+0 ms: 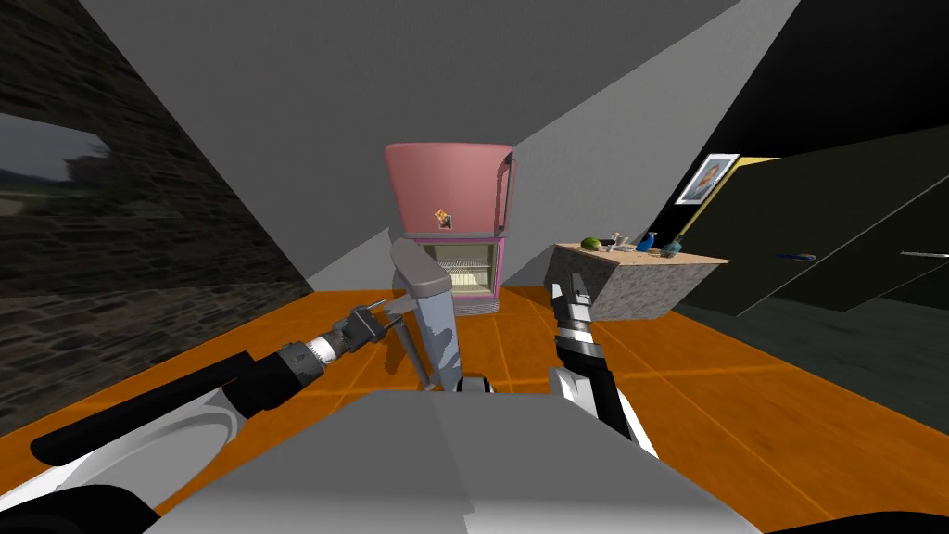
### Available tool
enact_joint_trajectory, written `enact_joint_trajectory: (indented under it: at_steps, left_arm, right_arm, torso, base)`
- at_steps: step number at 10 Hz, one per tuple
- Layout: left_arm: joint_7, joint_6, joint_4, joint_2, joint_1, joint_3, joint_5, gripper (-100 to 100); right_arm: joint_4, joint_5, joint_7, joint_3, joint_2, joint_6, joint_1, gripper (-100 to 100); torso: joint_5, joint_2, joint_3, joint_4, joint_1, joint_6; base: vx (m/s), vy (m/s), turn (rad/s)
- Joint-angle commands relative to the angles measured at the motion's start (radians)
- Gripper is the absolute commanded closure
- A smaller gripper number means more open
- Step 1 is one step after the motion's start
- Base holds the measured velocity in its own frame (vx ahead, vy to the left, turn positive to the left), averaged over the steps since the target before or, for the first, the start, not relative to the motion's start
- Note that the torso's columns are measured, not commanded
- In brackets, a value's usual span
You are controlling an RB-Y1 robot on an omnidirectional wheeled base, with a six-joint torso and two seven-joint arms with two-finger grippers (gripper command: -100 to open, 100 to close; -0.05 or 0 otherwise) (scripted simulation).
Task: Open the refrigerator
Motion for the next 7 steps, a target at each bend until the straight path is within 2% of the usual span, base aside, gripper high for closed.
enact_joint_trajectory:
  at_steps: [1, 4, 5, 7]
  left_arm:
    - [-0.017, -0.031, 0.003, 0.026, -0.009, -0.012, 0.011, 100]
    - [-0.022, -0.038, 0.001, 0.042, -0.014, -0.024, 0.016, 100]
    - [-0.020, -0.042, -0.002, 0.076, 0.012, 0.002, 0.054, -100]
    - [-0.008, -0.053, -0.003, 0.121, 0.032, 0.061, 0.104, -100]
  right_arm:
    - [0.000, 0.000, 0.000, 0.000, 0.000, 0.000, 0.000, 0]
    - [0.000, 0.000, 0.000, 0.000, 0.000, 0.000, 0.000, 0]
    - [0.000, 0.000, 0.000, 0.000, 0.000, 0.000, 0.000, 0]
    - [0.000, 0.000, 0.000, 0.000, 0.001, 0.000, 0.001, 0]
  torso:
    - [0.000, -0.002, -0.001, -0.001, 0.000, 0.000]
    - [0.000, 0.000, 0.000, -0.001, 0.000, 0.000]
    - [0.000, 0.002, 0.001, 0.000, -0.002, -0.001]
    - [-0.004, 0.007, 0.006, 0.000, -0.020, -0.003]
  base:
    - [-0.135, 0.276, -0.166]
    - [-0.136, 0.255, -0.087]
    - [-0.066, 0.097, 0.014]
    - [0.016, -0.057, 0.075]
